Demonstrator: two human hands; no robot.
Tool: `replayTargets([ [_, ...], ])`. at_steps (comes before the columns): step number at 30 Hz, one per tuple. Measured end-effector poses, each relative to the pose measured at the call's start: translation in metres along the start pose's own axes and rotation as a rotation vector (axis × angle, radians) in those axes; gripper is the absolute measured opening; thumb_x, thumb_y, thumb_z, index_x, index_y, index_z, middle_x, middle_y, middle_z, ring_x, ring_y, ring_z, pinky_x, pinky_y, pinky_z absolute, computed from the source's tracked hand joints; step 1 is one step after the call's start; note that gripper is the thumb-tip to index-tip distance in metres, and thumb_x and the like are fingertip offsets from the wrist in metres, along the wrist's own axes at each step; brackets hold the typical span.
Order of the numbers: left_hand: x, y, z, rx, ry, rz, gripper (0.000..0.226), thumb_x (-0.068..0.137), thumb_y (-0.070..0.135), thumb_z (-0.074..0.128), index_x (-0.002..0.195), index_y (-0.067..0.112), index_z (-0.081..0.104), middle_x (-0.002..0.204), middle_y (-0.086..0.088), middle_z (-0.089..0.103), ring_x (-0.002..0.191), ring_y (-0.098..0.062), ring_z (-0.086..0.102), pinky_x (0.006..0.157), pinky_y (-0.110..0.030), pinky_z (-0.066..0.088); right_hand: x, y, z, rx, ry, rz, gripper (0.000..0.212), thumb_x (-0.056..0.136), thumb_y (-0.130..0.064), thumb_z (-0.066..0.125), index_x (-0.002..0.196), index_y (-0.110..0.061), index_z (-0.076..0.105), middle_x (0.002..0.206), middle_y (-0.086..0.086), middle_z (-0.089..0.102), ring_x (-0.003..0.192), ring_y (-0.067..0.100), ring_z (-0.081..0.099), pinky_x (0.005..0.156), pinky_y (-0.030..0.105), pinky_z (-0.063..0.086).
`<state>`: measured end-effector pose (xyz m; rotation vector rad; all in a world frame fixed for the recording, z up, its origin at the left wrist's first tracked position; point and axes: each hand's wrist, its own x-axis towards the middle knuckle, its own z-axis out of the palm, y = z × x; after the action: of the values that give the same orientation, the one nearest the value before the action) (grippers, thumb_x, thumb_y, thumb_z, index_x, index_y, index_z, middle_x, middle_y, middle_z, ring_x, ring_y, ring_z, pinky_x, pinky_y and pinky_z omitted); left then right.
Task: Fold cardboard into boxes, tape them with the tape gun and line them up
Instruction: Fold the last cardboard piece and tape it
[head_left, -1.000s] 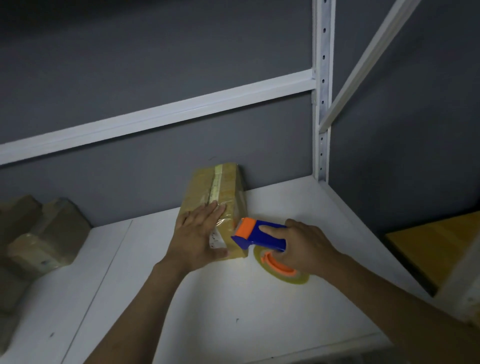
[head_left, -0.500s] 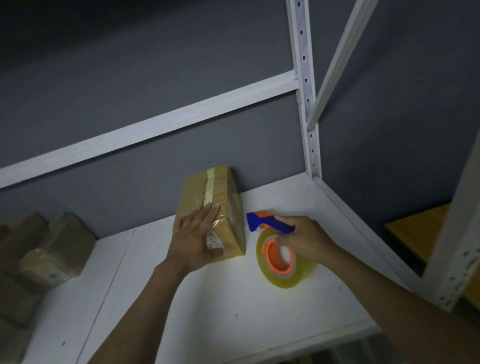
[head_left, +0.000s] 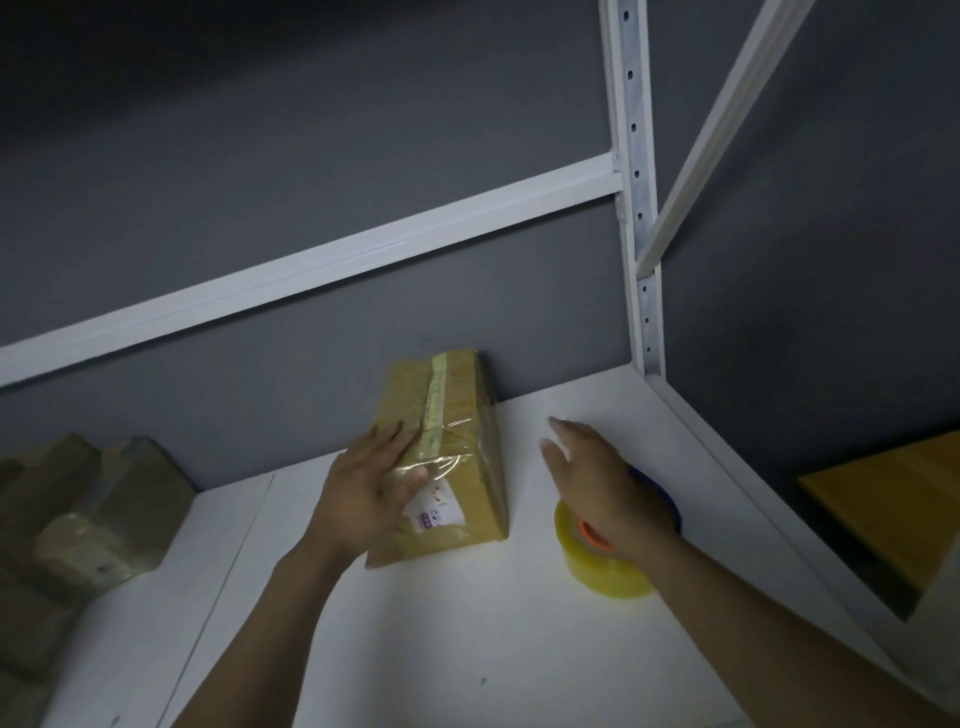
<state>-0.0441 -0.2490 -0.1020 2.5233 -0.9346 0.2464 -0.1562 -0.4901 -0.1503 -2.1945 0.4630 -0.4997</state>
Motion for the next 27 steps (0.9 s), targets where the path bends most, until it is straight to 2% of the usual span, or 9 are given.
replayTargets([
  [4,-0.003,-0.003,0.01,0.037,-0.047,-0.015,0.101,0.066,0.086,0.028,0.15,0.03,0.029,0.158,0.009,0.022,0.148,-0.014,0.01,0.116,-0.029,0.007,0.015,-0.056,0.055,0.681,-0.311,0.279,0.059,0.098,-0.058,0.023,0.146,-0.027,0.036,0.145,0.0,0.044,0.131,0.021,0.043,0.105,0.033,0.036],
  [7,-0.005,-0.009,0.021,0.076,0.022,-0.03,0.113,0.059,0.094,0.034,0.15,0.026,0.031,0.157,0.008,0.025,0.148,-0.016,0.011,0.115,-0.026,0.005,0.015,-0.064,0.084,0.894,-0.267,0.376,0.062,0.097,-0.06,0.022,0.146,-0.025,0.036,0.144,0.0,0.046,0.13,0.021,0.045,0.103,0.032,0.038],
  [9,-0.005,-0.013,0.025,0.09,0.057,-0.039,0.108,0.061,0.088,0.042,0.148,0.026,0.034,0.157,0.008,0.027,0.147,-0.016,0.013,0.113,-0.023,0.004,0.009,-0.055,0.091,0.849,-0.251,0.383,0.055,0.101,-0.048,0.028,0.146,-0.017,0.037,0.144,0.005,0.045,0.131,0.023,0.043,0.1,0.029,0.037],
  [11,-0.004,-0.013,0.026,0.122,0.043,-0.024,0.105,0.062,0.085,0.042,0.149,0.027,0.032,0.157,0.008,0.025,0.147,-0.017,0.012,0.112,-0.022,0.002,0.007,-0.038,0.094,0.66,-0.286,0.33,0.052,0.102,-0.039,0.03,0.147,-0.013,0.031,0.149,0.008,0.037,0.136,0.025,0.036,0.108,0.032,0.032],
  [15,-0.005,-0.014,0.027,0.069,0.056,0.064,0.087,0.066,0.081,0.048,0.143,0.049,0.022,0.158,0.003,0.025,0.147,-0.019,0.011,0.113,-0.026,0.004,0.018,-0.049,0.081,0.487,-0.028,0.069,0.049,0.102,-0.04,0.03,0.149,-0.028,0.025,0.155,-0.006,0.028,0.139,0.015,0.031,0.11,0.033,0.031],
  [20,-0.005,-0.026,0.018,0.027,-0.018,0.151,0.077,0.069,0.087,0.043,0.139,0.062,0.022,0.159,0.004,0.021,0.145,-0.007,0.003,0.116,-0.021,0.007,0.032,-0.066,0.072,0.51,-0.259,-0.12,0.033,0.101,-0.029,0.042,0.133,-0.035,0.048,0.16,-0.011,-0.003,0.144,0.004,0.014,0.1,0.014,0.025],
  [22,-0.004,-0.033,0.008,-0.048,-0.085,0.131,0.073,0.069,0.084,0.048,0.136,0.063,0.026,0.158,0.013,0.018,0.145,0.001,0.003,0.11,-0.006,0.003,0.034,-0.061,0.065,0.488,-0.32,-0.142,0.025,0.1,-0.026,0.044,0.12,-0.034,0.058,0.158,-0.014,-0.003,0.142,0.002,0.016,0.095,0.012,0.029],
  [24,-0.005,-0.042,-0.006,-0.136,-0.143,0.11,0.076,0.067,0.077,0.061,0.135,0.058,0.033,0.155,0.022,0.02,0.142,0.011,0.008,0.11,-0.003,0.009,0.037,-0.058,0.052,0.471,-0.403,-0.157,0.026,0.1,-0.026,0.044,0.116,-0.034,0.063,0.153,-0.021,0.004,0.136,-0.003,0.021,0.094,0.012,0.032],
  [27,-0.004,-0.057,-0.025,-0.244,-0.275,0.106,0.078,0.078,0.032,0.079,0.136,0.059,0.035,0.153,0.027,0.023,0.139,0.012,0.02,0.112,-0.014,0.026,0.041,-0.054,0.03,0.407,-0.534,-0.246,0.024,0.099,-0.036,0.044,0.117,-0.045,0.058,0.149,-0.027,0.005,0.131,-0.005,0.024,0.093,0.01,0.035],
])
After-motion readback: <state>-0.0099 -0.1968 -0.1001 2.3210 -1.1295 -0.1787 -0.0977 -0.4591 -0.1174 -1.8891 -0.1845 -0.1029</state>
